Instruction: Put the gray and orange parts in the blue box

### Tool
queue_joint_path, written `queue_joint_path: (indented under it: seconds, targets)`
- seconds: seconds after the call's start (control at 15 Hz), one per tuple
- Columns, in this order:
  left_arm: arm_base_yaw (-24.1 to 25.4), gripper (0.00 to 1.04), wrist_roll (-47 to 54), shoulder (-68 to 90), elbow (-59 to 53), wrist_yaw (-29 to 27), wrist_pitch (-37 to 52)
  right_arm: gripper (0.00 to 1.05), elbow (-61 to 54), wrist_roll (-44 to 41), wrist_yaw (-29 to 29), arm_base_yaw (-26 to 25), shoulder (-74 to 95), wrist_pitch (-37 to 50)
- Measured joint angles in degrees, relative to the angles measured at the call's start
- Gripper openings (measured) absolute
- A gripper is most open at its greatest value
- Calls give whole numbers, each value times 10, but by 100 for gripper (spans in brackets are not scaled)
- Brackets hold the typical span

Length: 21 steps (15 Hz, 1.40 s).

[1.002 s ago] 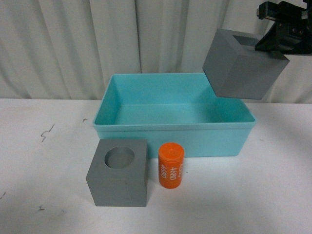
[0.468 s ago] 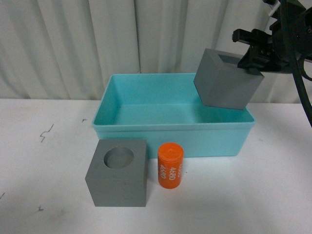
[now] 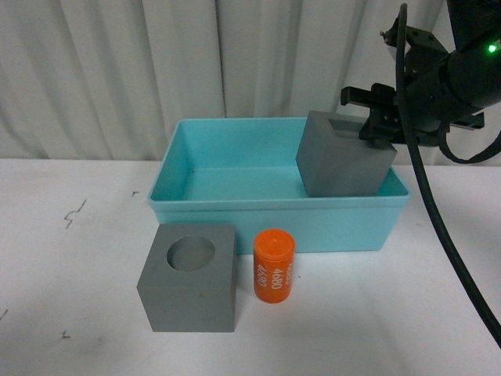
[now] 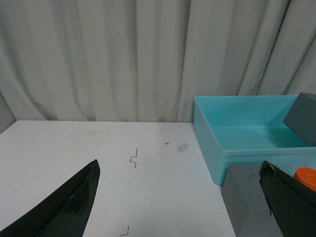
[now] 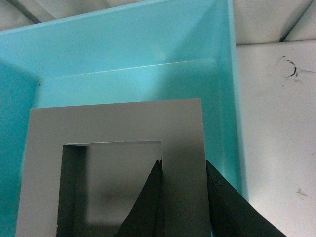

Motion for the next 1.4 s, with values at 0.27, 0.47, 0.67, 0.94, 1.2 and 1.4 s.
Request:
queue_joint_path:
  seconds: [0.27,0.47,0.67,0.94,1.2,1.4]
  targets:
    - [0,98,0,0,0,0,0,18,0,-5,28,0,14,-10]
    - [0,98,0,0,0,0,0,33,0,-10,36,-1,15,-4]
    - [0,98,0,0,0,0,0,66,-8,-10,35,-5,4,2]
    - [0,98,0,0,0,0,0,98,-39,-3,9,-24,-80,24]
    - [0,98,0,0,0,0,0,98,-115,0,-15,-25,-196,64]
    - [0,98,0,0,0,0,0,98,-224,-3,-38,-4,-302,148]
